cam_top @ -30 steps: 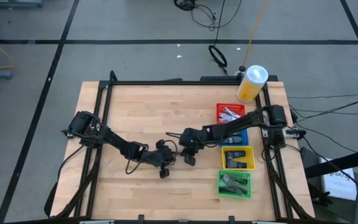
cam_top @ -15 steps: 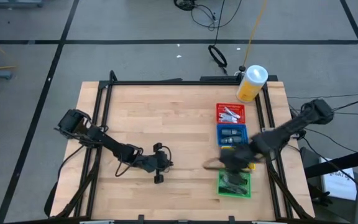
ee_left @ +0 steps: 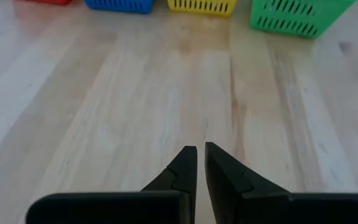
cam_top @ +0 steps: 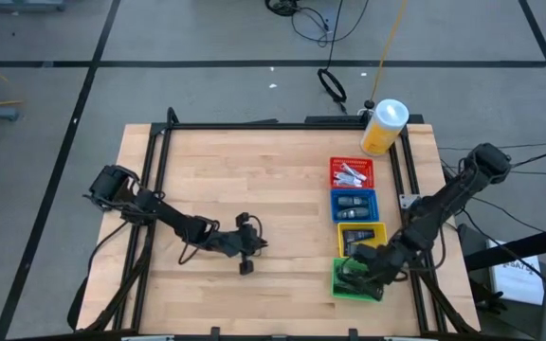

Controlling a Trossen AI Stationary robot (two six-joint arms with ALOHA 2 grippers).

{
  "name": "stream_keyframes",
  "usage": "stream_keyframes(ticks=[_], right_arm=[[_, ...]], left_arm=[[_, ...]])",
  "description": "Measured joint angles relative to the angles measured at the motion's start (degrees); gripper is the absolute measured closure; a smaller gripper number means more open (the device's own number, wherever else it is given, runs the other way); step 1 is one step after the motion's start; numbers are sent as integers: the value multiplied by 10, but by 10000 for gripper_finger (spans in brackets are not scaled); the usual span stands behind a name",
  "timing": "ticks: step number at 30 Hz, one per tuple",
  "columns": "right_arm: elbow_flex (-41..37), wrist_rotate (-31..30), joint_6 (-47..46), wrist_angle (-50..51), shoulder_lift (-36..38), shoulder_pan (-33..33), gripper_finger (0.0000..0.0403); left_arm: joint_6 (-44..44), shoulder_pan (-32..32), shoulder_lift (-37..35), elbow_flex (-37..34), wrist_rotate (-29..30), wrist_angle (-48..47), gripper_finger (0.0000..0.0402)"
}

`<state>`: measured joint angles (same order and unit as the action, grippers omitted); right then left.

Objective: Pick & Place Travel size toiletries
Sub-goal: Put the black comb into the green bin, then return to Home Position

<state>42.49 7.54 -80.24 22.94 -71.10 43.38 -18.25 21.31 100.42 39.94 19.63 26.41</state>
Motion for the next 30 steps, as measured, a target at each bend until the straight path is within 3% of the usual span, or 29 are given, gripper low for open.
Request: stream_keyframes(ticks=[7, 11, 13, 18, 22, 24, 30], right_arm=[[-56, -46, 115, -33, 91, -50, 240], [-98, -187, 284, -85, 153, -95, 218], [-135, -199, 384, -150, 183, -131, 223], [-232, -97, 565, -278, 275, -262, 284], [-271, 33, 619, -285, 353, -376, 358], [-283, 67, 645, -278, 394, -411, 389], [-334, 86, 655, -237, 528, -434, 392]], left_arm=[[-3, -1, -22, 0, -4, 4, 371], [14, -4, -69, 1, 7, -1, 371], [33, -13, -98, 1, 9, -2, 371], [68, -45, -161, 1, 3, -46, 371], [67, -79, -189, 1, -22, -75, 371], [62, -96, -192, 1, -48, -85, 371], [57, -132, -192, 1, -102, -89, 371]])
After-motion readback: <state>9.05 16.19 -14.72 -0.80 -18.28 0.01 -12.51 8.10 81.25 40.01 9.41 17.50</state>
